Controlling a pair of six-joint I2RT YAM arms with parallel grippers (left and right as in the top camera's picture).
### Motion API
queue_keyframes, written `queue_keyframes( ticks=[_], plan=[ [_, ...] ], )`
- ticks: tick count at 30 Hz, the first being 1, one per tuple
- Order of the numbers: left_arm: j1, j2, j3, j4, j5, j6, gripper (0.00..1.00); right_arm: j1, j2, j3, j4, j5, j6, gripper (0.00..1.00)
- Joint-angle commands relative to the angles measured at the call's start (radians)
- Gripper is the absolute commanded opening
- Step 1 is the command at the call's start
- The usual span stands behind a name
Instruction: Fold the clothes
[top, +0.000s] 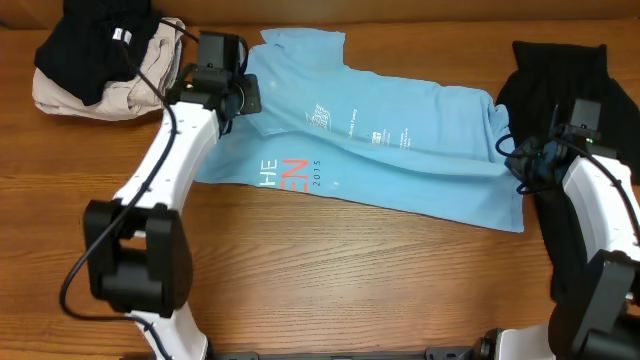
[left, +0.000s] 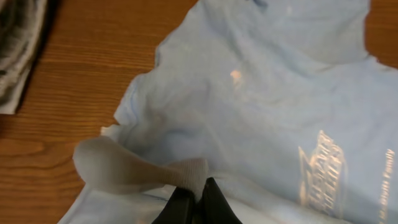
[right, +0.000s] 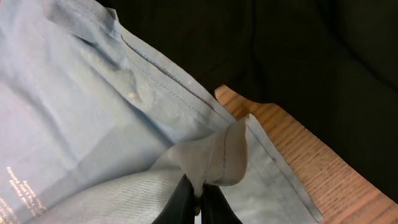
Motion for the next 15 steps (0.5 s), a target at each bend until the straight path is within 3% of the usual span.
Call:
queue_keyframes(
  ticks=[1, 8, 15],
  plan=[
    [0.003, 0.069, 0.019, 0.018, -0.016, 0.015, 0.04, -0.006, 0.014, 0.003, 0.014, 0.002, -0.004, 0.04],
    [0.006, 0.061, 0.048, -0.045, -0.016, 0.016, 0.04, -0.008, -0.005, 0.018, -0.029, -0.002, -0.012, 0.04],
    [0.027, -0.078, 0.233, -0.427, 0.004, 0.004, 0.04, -0.009, -0.172, 0.128, -0.253, -0.007, -0.06, 0.04]
  ],
)
